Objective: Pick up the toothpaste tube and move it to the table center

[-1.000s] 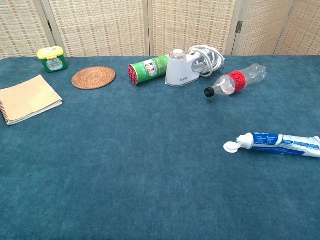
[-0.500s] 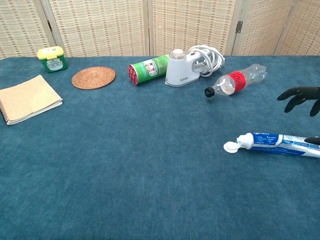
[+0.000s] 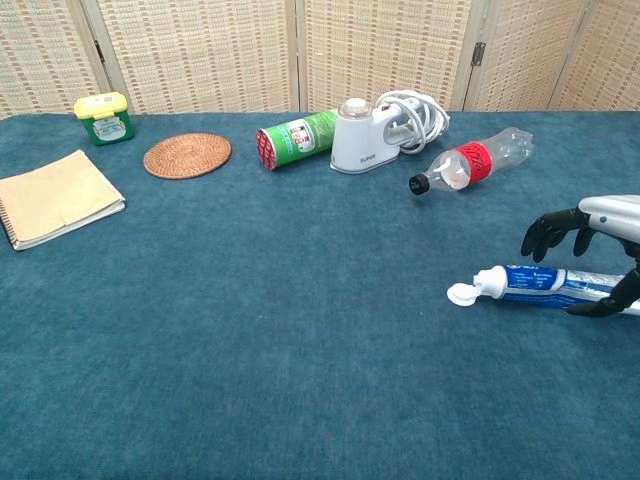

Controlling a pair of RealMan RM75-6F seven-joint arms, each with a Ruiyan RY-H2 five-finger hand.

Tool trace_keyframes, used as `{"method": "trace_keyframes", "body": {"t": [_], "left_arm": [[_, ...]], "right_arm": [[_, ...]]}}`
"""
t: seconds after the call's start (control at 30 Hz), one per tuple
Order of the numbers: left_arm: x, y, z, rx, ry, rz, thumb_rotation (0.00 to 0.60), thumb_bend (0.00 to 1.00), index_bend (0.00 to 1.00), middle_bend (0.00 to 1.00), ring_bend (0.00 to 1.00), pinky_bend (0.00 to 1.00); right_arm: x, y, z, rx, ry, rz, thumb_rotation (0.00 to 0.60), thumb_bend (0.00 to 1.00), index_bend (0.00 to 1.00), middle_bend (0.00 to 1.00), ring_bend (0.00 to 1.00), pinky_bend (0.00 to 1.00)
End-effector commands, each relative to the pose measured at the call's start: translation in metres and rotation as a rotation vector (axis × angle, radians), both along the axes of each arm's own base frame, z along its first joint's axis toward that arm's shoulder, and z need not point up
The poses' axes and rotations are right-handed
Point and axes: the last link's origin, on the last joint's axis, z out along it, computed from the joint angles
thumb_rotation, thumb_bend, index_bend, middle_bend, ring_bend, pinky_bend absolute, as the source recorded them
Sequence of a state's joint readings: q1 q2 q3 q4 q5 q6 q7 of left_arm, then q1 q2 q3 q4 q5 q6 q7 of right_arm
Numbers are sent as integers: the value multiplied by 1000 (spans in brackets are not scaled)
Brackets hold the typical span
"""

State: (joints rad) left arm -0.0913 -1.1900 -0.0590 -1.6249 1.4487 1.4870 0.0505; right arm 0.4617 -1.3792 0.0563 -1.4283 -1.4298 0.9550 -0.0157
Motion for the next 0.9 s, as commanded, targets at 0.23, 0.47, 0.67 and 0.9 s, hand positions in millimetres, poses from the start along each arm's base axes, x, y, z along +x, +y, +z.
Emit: {"method": "trace_keyframes", "body": {"t": [0.23, 0.47, 0.67, 0.9], "left_arm": [[-2, -1, 0, -1, 0, 4, 600, 0, 184, 0, 0, 137], [-2, 1, -1, -3, 0, 3, 600, 0, 185, 0, 0, 137], [-3, 1, -1, -4, 1, 7, 600, 0, 186, 0, 0, 137], [-5, 2, -1, -5, 3, 11, 600, 0, 192, 0, 0, 137]], "right_arm": [[-1, -4, -7, 12, 22, -7, 600, 226, 335, 375, 276, 353], [-2, -9, -10, 6, 33, -16, 600, 241, 379, 396, 304, 390], [0, -14, -11, -2, 38, -17, 600, 247, 418, 416, 330, 395], [-1, -16, -13, -4, 43, -26, 600, 257, 450, 440, 360, 424]]}}
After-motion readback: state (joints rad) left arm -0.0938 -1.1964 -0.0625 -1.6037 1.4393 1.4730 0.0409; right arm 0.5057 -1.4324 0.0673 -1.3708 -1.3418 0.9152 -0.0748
